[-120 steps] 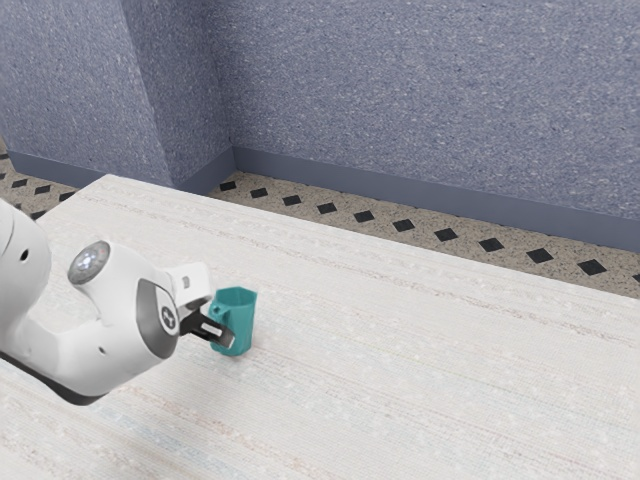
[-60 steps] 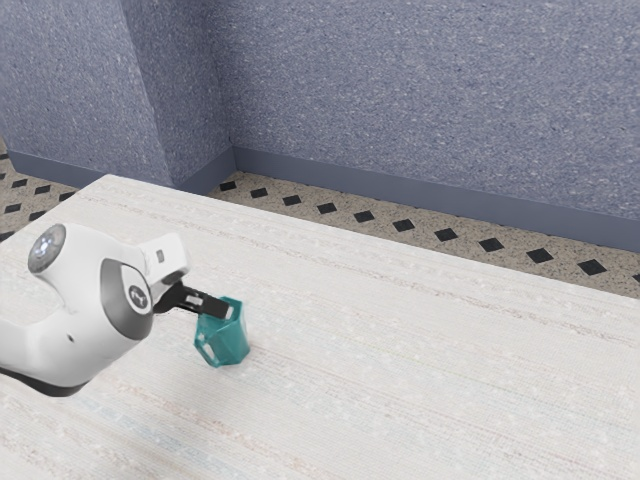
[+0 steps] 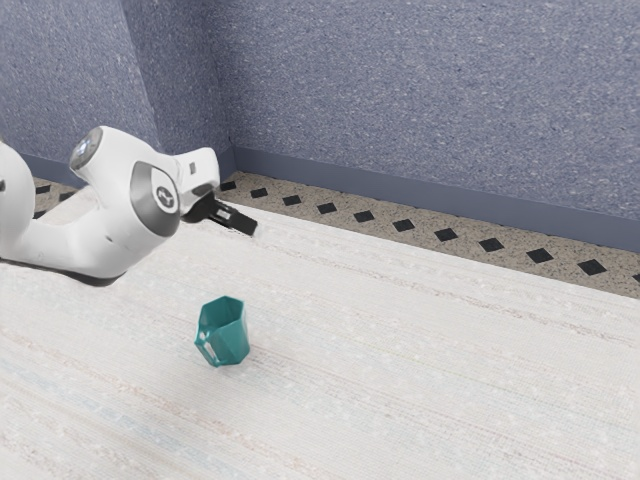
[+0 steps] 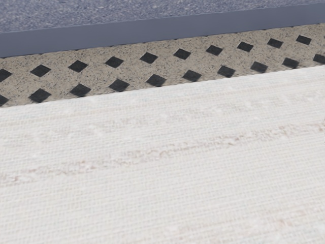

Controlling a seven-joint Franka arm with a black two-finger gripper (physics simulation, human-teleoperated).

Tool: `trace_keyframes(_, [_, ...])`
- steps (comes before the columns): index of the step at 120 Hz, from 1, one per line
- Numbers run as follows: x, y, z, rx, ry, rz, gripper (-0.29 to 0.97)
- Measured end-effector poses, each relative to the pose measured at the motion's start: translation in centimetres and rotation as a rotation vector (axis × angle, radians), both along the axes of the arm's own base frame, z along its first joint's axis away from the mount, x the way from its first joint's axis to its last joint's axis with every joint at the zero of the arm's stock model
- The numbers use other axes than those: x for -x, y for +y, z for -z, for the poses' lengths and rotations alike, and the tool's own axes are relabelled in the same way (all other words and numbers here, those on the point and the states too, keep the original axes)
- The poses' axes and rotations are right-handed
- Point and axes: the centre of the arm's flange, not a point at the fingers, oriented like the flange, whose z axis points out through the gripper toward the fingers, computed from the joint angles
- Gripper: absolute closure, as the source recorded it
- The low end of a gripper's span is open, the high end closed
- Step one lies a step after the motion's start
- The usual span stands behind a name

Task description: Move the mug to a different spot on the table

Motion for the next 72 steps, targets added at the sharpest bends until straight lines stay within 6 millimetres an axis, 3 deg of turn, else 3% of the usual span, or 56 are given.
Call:
trace_keyframes(9, [-2.5,0.3,-3.0,-0.079,0.024,0.117,0.00])
trace_keyframes(18, [-3.8,-0.8,-6.3,-0.168,0.068,0.225,0.00])
trace_keyframes(34, [-4.6,-5.5,-13.3,-0.322,0.133,0.351,0.00])
trace_keyframes(51, [-3.7,-10.4,-20.4,-0.411,0.188,0.371,0.00])
trace_keyframes(59, [-3.0,-12.0,-21.7,-0.423,0.227,0.360,0.00])
trace_keyframes(72, [-2.2,-13.3,-22.2,-0.420,0.293,0.325,0.00])
